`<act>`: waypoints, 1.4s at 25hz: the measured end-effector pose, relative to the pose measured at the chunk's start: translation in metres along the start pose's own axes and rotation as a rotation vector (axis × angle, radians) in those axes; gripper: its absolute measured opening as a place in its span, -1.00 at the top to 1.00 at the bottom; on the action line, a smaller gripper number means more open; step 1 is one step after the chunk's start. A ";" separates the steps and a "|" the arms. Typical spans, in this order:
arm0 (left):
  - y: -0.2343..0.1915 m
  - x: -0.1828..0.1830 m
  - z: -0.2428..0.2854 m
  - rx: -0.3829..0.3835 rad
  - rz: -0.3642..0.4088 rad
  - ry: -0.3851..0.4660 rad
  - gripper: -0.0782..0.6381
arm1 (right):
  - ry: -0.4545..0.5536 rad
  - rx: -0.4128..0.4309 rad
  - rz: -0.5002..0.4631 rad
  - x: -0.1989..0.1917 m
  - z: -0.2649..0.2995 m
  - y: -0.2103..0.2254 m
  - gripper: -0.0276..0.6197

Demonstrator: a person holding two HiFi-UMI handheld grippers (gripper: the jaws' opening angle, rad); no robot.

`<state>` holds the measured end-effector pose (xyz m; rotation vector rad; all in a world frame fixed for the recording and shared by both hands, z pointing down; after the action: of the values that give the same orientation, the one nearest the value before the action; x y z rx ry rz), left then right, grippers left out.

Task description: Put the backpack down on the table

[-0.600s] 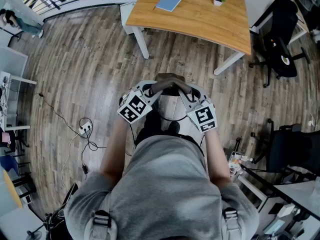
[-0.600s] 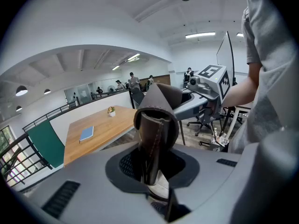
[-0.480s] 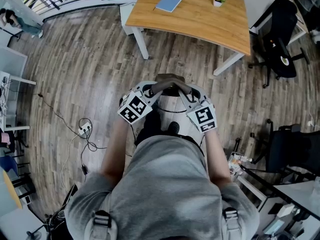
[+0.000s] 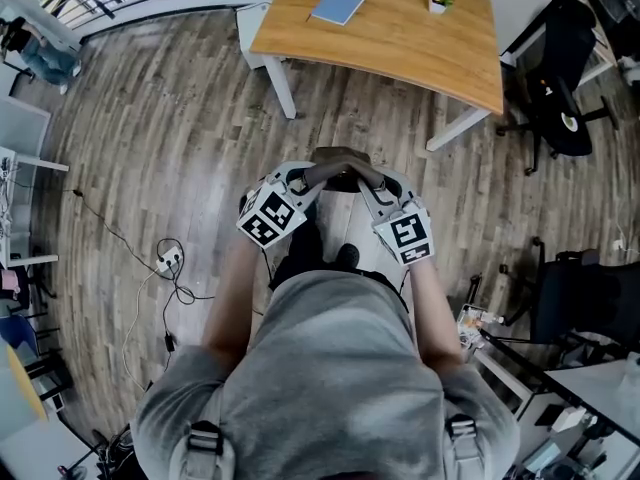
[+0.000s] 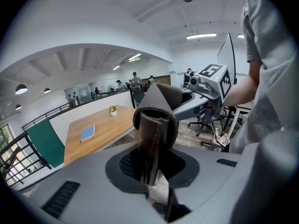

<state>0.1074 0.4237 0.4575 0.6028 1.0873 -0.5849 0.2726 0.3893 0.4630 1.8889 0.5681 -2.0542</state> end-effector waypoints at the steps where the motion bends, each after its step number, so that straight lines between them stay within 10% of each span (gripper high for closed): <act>1: -0.004 -0.001 0.001 -0.003 -0.001 -0.002 0.58 | -0.006 -0.004 0.002 -0.001 0.004 0.002 0.65; 35: -0.222 -0.044 0.020 -0.130 0.017 -0.002 0.58 | -0.072 -0.144 0.030 -0.001 0.206 0.052 0.63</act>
<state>-0.0503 0.2599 0.4699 0.4982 1.1080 -0.4960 0.1157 0.2460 0.4715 1.7255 0.6470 -1.9965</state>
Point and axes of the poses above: the fingertips, and each gripper's own axes: z forward along the fingers, y to its right, x out of its top, the point moved 7 cm from there along -z, backward along the fingers, and after that the axes turned 14 degrees about y, right-handed, at the moved point
